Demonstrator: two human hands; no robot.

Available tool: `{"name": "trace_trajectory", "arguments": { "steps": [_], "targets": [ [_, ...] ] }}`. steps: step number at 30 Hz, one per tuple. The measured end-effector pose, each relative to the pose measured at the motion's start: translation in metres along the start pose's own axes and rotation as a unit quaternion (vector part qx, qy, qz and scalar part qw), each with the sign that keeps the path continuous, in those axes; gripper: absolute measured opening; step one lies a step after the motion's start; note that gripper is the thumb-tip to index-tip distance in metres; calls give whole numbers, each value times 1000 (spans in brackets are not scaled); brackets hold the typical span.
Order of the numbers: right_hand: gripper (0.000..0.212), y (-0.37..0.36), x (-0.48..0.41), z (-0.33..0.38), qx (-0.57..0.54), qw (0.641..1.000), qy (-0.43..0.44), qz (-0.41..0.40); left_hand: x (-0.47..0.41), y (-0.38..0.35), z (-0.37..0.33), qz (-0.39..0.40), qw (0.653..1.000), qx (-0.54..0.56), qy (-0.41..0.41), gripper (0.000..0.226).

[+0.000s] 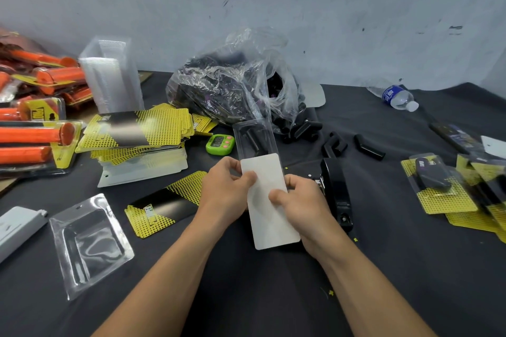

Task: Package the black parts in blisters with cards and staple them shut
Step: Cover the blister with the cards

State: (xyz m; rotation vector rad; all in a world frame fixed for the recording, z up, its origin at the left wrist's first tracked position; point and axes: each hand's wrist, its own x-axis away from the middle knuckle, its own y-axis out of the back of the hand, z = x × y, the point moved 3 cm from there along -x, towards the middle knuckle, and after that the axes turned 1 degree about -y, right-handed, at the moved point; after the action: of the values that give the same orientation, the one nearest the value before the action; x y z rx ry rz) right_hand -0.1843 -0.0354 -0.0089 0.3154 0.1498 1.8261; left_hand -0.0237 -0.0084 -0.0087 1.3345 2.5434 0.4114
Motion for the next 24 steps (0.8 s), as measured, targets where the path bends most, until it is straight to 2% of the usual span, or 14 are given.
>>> {"name": "trace_trajectory", "arguments": {
  "steps": [4,8,10,14,16,18,21,24],
  "targets": [
    [11,-1,0,-2,5,1000,9,-9,3,0,-5,-22,998,-56,-34,20],
    [23,-2,0,-1,27,999,20,-21,4,1,-7,-46,993,-93,-60,33],
    [33,-2,0,0,41,998,21,-32,5,1,-8,-41,994,-76,-61,36],
    [56,3,1,0,44,997,-7,-66,8,-4,-9,34,998,19,-40,36],
    [62,5,2,0,38,997,-10,-64,10,-5,-10,47,997,45,-48,34],
    [57,4,2,1,9,999,-7,-35,9,-6,-9,41,996,54,-62,27],
    [15,0,5,3,-55,996,8,63,7,-3,-7,15,997,31,-66,30],
    [22,-1,5,1,-65,993,7,99,5,0,-7,-1,997,-21,-69,42]
  ]
}}
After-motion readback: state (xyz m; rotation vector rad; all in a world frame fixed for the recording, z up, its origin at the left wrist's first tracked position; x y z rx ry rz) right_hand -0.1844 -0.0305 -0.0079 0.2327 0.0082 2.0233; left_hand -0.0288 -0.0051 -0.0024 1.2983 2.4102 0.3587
